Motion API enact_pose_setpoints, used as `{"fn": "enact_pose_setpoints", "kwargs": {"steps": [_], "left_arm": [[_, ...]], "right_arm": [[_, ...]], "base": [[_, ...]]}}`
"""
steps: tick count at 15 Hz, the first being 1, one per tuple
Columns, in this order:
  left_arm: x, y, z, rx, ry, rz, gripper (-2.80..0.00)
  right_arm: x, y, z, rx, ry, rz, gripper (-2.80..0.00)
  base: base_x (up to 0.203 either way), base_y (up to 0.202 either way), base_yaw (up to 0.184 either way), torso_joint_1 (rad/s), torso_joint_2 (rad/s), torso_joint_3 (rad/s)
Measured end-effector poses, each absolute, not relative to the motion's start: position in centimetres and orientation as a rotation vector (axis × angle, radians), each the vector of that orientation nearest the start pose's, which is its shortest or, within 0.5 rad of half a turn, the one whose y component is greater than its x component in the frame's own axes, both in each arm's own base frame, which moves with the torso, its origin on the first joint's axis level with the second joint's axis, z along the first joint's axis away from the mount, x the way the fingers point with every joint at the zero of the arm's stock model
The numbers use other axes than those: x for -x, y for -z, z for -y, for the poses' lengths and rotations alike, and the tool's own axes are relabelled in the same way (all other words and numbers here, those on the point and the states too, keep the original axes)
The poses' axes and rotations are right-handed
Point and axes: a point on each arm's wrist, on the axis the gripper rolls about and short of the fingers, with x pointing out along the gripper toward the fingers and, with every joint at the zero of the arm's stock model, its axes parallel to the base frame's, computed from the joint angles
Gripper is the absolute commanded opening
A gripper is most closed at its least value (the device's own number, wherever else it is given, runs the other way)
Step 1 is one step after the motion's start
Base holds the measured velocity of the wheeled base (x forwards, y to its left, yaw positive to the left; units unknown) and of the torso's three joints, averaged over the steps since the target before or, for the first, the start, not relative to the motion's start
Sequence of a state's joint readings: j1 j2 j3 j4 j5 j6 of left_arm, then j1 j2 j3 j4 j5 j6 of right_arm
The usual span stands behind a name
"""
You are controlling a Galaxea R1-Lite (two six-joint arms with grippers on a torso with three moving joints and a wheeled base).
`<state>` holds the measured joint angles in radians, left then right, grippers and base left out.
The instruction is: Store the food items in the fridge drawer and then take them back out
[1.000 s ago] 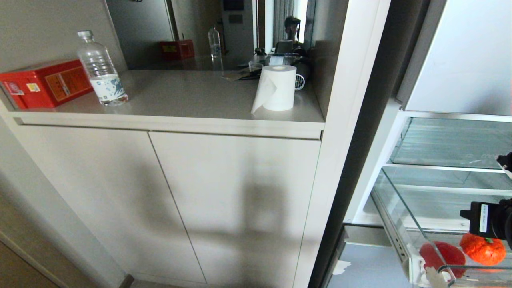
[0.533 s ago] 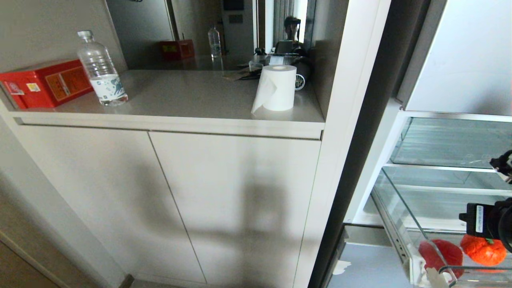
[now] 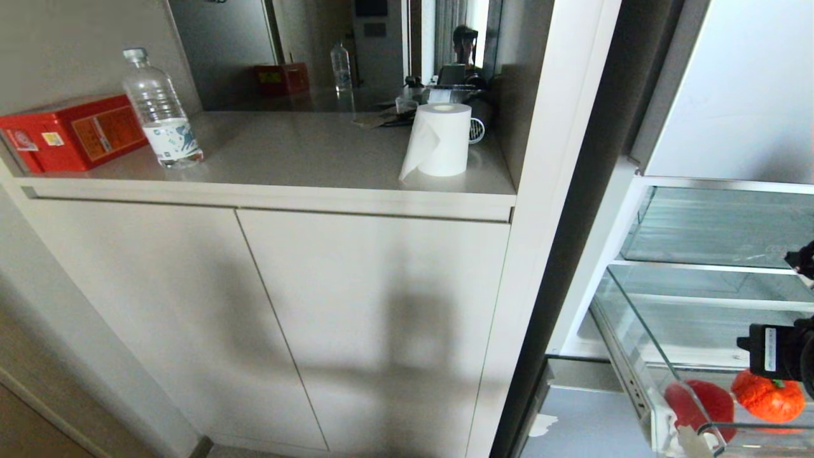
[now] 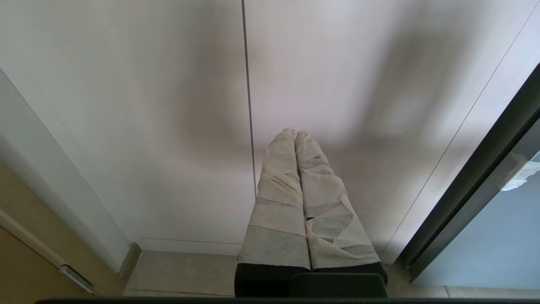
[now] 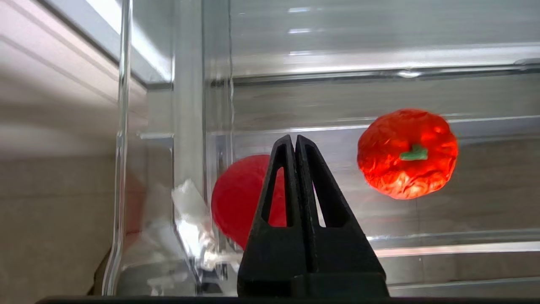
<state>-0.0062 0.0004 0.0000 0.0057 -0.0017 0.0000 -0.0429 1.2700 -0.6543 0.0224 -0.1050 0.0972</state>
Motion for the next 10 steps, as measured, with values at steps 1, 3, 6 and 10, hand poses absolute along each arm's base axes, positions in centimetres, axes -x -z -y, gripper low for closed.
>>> {"fn": "enact_pose_setpoints", "kwargs": {"steps": [1,3,6,10], "left_arm": [[2.3,-7.5,0.0,0.000,0.008,-0.006,-2.80],[2.3,-7.5,0.0,0.000,0.008,-0.007,-2.80],[2.3,-7.5,0.0,0.000,0.008,-0.006,-2.80],[2.3,-7.5,0.0,0.000,0.008,-0.007,-2.80]], "right_arm": [[-17.9,-18.5,1.0,-0.072,0.167,-0.644,-2.80],[-18.3,-18.1,1.0,-0.062,0.162,-0.698,-2.80],[-19.1,-17.1,1.1,-0.038,0.153,-0.764,0.00],[-19.9,-16.1,1.0,-0.037,0.140,-0.852,0.00]], "base": [[0.000,0.000,0.000,0.000,0.00,0.000],[0.000,0.000,0.000,0.000,0.00,0.000],[0.000,0.000,0.000,0.000,0.00,0.000],[0.000,0.000,0.000,0.000,0.00,0.000]]}}
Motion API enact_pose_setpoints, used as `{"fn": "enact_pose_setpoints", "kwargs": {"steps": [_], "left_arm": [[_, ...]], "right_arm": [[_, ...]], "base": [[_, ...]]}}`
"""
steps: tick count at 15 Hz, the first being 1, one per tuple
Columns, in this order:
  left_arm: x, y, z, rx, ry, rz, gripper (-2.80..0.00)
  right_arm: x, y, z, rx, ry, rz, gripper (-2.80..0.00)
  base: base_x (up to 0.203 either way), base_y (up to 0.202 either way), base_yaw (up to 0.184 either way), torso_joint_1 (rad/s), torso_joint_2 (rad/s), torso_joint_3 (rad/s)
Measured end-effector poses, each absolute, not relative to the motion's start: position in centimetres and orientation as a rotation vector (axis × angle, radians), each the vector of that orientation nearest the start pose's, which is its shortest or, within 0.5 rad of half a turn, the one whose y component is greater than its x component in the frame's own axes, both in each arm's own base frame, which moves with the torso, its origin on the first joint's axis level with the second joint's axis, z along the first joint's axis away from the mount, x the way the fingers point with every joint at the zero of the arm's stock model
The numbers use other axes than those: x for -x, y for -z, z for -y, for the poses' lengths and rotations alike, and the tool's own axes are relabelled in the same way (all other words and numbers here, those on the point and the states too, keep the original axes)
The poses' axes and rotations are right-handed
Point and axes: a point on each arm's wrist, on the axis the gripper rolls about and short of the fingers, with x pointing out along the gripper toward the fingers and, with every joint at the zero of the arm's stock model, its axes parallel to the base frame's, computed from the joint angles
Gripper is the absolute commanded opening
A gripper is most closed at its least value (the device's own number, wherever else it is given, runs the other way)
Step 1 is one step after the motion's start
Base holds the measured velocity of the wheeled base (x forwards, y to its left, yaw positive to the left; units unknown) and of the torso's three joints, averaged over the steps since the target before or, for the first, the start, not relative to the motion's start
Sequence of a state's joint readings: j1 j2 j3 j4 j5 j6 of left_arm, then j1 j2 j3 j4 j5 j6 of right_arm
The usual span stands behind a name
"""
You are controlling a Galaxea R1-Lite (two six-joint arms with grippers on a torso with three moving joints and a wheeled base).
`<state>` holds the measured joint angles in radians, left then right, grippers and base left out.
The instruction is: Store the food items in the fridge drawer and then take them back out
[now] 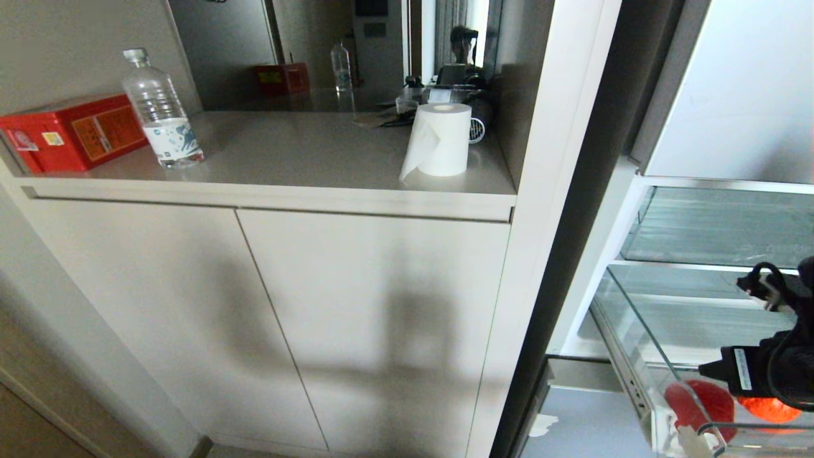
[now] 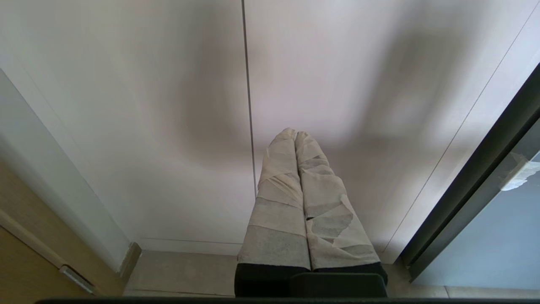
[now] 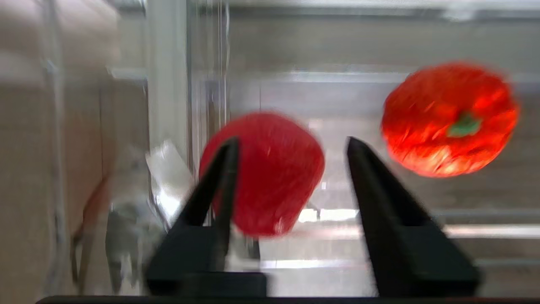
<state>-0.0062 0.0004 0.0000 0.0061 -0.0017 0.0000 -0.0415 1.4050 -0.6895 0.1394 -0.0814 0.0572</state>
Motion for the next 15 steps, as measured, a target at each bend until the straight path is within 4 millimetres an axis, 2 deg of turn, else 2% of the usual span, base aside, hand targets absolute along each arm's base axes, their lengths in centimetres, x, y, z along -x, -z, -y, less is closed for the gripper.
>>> {"fn": "enact_pose_setpoints", "kwargs": {"steps": [3,15], "left_arm": [[2.3,-7.5,0.0,0.000,0.008,-0.007,-2.80],[2.3,-7.5,0.0,0.000,0.008,-0.006,-2.80]], "right_arm": [[-19.6,-15.6,0.9,-0.025,0.097,-0.934,0.00],[-18.7,-14.4,0.8,0.018,0.052,-1.045,0.00]], "base": [[0.000,0.000,0.000,0.000,0.00,0.000],[0.000,0.000,0.000,0.000,0.00,0.000]]}}
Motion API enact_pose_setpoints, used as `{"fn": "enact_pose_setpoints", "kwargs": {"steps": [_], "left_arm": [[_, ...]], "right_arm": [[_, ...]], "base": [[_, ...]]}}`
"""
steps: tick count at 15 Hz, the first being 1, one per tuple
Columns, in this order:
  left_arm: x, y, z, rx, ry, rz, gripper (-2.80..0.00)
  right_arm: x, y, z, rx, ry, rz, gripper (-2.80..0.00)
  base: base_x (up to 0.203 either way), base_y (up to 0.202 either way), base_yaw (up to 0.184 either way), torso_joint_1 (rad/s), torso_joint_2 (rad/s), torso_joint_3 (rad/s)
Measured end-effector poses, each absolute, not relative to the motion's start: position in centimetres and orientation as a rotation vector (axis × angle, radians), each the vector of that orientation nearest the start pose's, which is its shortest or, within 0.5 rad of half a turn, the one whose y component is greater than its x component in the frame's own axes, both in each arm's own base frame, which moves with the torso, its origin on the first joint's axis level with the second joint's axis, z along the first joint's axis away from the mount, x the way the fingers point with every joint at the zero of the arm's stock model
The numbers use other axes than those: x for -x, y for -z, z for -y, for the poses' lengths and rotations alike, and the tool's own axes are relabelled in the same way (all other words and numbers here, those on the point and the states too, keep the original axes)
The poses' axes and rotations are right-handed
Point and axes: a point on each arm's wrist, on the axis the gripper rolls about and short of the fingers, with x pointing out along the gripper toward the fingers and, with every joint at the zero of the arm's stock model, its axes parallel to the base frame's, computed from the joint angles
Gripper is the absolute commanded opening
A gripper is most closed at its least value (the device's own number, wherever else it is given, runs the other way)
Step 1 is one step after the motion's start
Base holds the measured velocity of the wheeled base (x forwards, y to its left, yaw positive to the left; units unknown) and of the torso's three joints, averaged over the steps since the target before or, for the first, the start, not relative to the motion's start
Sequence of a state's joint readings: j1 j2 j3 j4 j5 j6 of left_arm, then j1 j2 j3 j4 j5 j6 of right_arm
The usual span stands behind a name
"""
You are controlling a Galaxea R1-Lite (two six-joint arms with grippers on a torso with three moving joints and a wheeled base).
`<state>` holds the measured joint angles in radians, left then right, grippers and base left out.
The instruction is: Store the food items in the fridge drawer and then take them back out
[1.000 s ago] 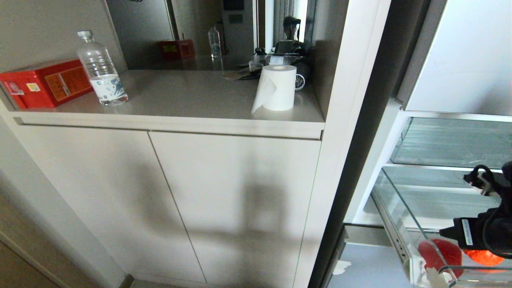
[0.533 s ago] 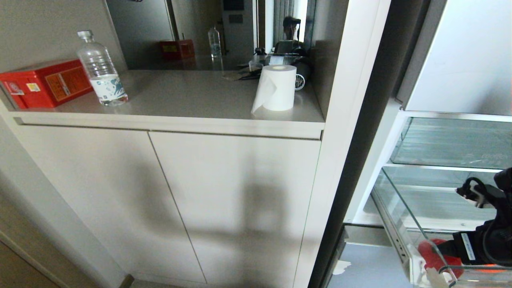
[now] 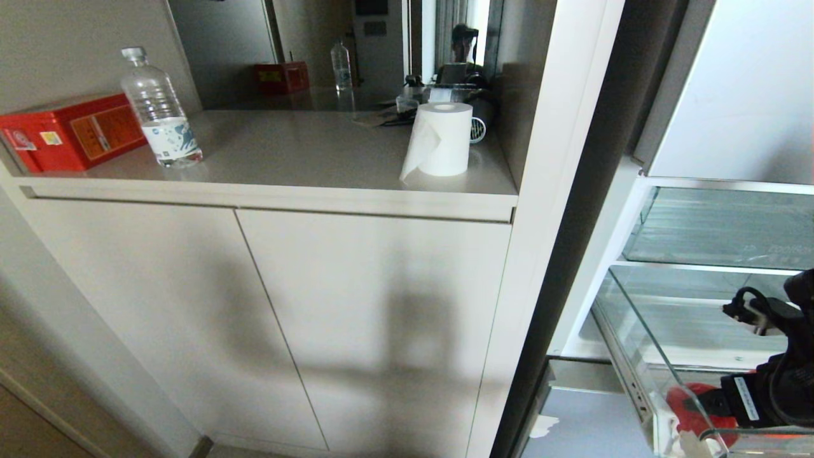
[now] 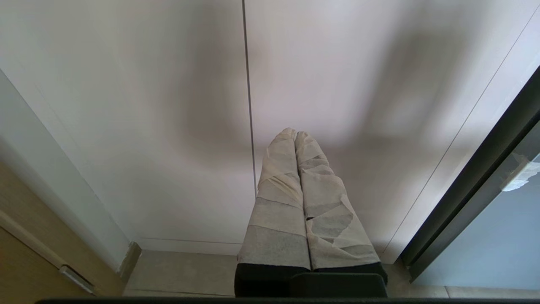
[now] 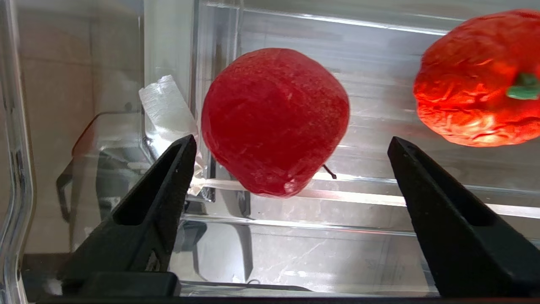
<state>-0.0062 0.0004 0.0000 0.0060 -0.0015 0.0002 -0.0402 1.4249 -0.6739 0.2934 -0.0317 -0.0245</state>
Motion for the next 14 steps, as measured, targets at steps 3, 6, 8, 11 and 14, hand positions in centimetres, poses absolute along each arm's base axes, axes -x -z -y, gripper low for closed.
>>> {"fn": "enact_pose_setpoints", "kwargs": {"steps": [3,6,8,11,14], "left_arm": [[2.3,-7.5,0.0,0.000,0.008,-0.006,-2.80],[2.3,-7.5,0.0,0.000,0.008,-0.006,-2.80],[2.3,-7.5,0.0,0.000,0.008,-0.006,-2.80],[2.3,-7.5,0.0,0.000,0.008,-0.007,-2.80],[2.3,-7.5,0.0,0.000,0.008,-0.007,-2.80]], "right_arm": [[-19.5,-14.1,0.8,0.014,0.043,-1.068,0.00],[-20.8,-14.1,0.8,0.007,0.029,-1.081,0.00],[-21.3,-13.9,0.9,0.008,0.029,-1.086,0.00],[-21.9,-13.5,1.0,0.007,0.035,-1.101,0.00],[-22.6,-13.5,1.1,0.002,0.042,-1.102,0.00]], "base": [[0.000,0.000,0.000,0.000,0.00,0.000],[0.000,0.000,0.000,0.000,0.00,0.000],[0.000,0.000,0.000,0.000,0.00,0.000],[0.000,0.000,0.000,0.000,0.00,0.000],[0.000,0.000,0.000,0.000,0.00,0.000]]}}
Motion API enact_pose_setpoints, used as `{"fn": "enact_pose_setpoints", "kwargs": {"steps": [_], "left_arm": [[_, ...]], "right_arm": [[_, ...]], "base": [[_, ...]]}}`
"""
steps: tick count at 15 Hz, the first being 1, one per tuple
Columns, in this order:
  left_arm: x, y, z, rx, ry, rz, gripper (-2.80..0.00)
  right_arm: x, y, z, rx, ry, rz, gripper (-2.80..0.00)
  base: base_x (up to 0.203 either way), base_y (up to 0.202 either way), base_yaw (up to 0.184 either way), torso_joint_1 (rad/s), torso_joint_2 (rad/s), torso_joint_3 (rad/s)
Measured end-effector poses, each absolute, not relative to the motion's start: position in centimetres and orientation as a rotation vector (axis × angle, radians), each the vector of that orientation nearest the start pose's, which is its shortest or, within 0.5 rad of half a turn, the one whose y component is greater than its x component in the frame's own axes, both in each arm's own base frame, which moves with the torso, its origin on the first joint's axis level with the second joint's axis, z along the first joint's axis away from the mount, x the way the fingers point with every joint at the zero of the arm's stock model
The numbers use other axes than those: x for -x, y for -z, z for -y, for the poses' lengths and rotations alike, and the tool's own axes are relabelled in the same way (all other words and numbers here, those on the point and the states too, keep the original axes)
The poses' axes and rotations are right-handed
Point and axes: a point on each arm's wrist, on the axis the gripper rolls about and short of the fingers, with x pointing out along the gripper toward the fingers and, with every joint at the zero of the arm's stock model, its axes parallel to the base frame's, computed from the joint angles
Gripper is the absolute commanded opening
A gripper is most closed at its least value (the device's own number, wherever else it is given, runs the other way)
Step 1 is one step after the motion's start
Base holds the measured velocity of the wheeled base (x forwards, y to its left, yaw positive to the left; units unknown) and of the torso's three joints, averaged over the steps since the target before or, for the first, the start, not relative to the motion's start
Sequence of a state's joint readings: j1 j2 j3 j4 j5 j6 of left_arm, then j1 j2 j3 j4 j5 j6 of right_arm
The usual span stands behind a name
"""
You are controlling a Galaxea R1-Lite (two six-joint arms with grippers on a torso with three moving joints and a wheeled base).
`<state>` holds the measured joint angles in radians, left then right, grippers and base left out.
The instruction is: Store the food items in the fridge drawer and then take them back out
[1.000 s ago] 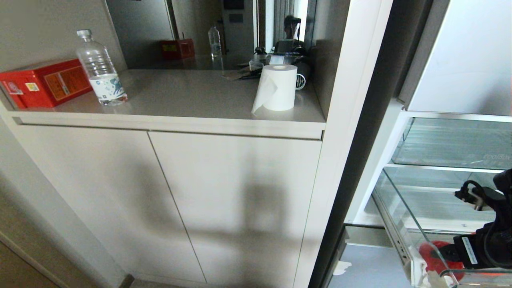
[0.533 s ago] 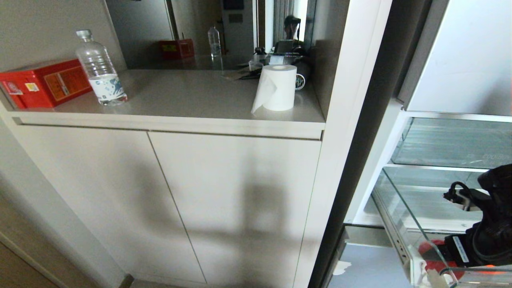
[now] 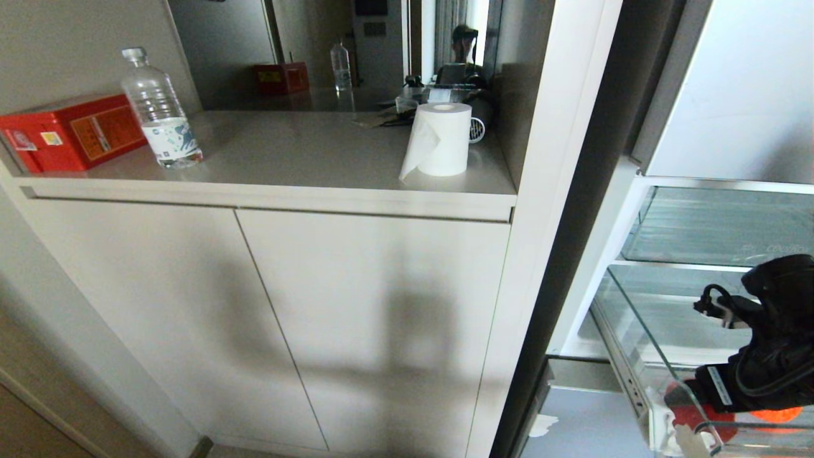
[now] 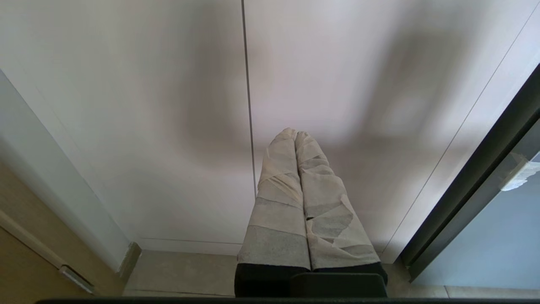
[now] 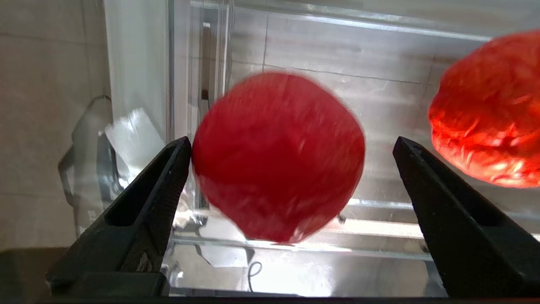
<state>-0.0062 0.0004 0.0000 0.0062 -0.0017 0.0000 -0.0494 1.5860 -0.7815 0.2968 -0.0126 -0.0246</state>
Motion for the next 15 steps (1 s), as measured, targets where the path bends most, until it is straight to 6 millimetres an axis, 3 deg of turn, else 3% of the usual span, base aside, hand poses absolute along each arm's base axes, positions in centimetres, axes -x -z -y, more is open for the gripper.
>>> {"fn": "enact_pose_setpoints", "kwargs": {"steps": [8,15], "left_arm": [[2.28,-7.49,-0.01,0.000,0.008,-0.007,-2.80],[2.28,-7.49,-0.01,0.000,0.007,-0.006,-2.80]], "right_arm": [[-23.77,-13.62,1.60,-0.002,0.066,-1.095,0.00],[-23.51,-13.09,1.72,0.004,0.064,-1.120,0.00]], "base": [[0.000,0.000,0.000,0.000,0.00,0.000],[0.000,0.000,0.000,0.000,0.00,0.000]]}}
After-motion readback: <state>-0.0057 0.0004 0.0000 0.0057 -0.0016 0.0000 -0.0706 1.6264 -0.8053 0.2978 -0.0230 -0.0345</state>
